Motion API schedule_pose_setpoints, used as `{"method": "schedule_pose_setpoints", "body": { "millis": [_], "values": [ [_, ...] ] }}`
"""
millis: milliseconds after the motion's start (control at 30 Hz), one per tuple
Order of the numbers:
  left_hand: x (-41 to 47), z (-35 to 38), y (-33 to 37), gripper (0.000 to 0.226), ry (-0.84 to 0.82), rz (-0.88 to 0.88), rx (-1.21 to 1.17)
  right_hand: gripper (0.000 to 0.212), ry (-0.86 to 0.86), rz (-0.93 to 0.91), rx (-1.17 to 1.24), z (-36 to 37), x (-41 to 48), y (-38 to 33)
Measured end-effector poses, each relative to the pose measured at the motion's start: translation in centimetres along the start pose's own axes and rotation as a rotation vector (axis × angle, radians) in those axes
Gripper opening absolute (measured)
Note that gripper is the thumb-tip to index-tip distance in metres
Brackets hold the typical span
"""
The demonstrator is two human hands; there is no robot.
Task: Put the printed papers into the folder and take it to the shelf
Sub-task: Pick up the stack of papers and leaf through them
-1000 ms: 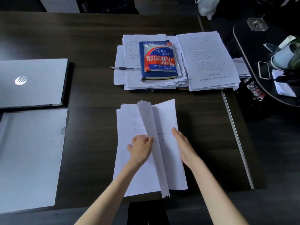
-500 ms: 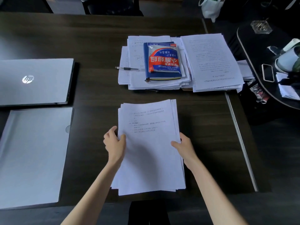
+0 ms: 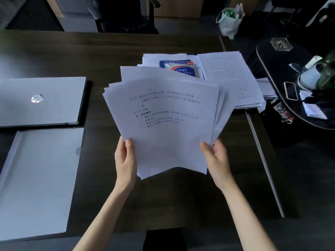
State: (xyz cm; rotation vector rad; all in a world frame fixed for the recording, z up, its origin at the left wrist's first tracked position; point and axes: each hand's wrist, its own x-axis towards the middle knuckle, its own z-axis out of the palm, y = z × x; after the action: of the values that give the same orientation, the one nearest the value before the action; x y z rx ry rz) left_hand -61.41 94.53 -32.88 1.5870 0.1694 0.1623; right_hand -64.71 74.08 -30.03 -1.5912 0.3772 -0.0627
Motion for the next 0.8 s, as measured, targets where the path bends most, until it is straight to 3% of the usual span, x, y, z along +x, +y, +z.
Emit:
{"method": "schedule_pose_setpoints", "body": {
  "millis": [100,200,367,600,800],
  "values": [
    [-1.3,0.4,0.2,0.022,0.041,0.103,-0.028,0.021,0.012,-0.096,0.019,0.2,-0.7,-0.5],
    [-2.6,0.2,-1.0,0.018,0.104,0.135,-0.001,0.031,0.004,-0.063,0.071,0.1,-1.0,0.5],
    [-4.1,0.5,-2.7,0.02,0.127,0.014,-0.007,0.029,0.025,0.076,0.116,-0.2,-1.3,3.1],
    [-3.6,1.2,-2.5,0.032,0.177,0.125,0.016,0.03,0.037,0.073,0.17,-0.6,-0.9,3.7],
    [-3.7,1.7,-3.5,0.045,0.155,0.043,0.047,0.033,0.012,0.133,0.154,-0.3,-0.7,4.7]
  ]
}}
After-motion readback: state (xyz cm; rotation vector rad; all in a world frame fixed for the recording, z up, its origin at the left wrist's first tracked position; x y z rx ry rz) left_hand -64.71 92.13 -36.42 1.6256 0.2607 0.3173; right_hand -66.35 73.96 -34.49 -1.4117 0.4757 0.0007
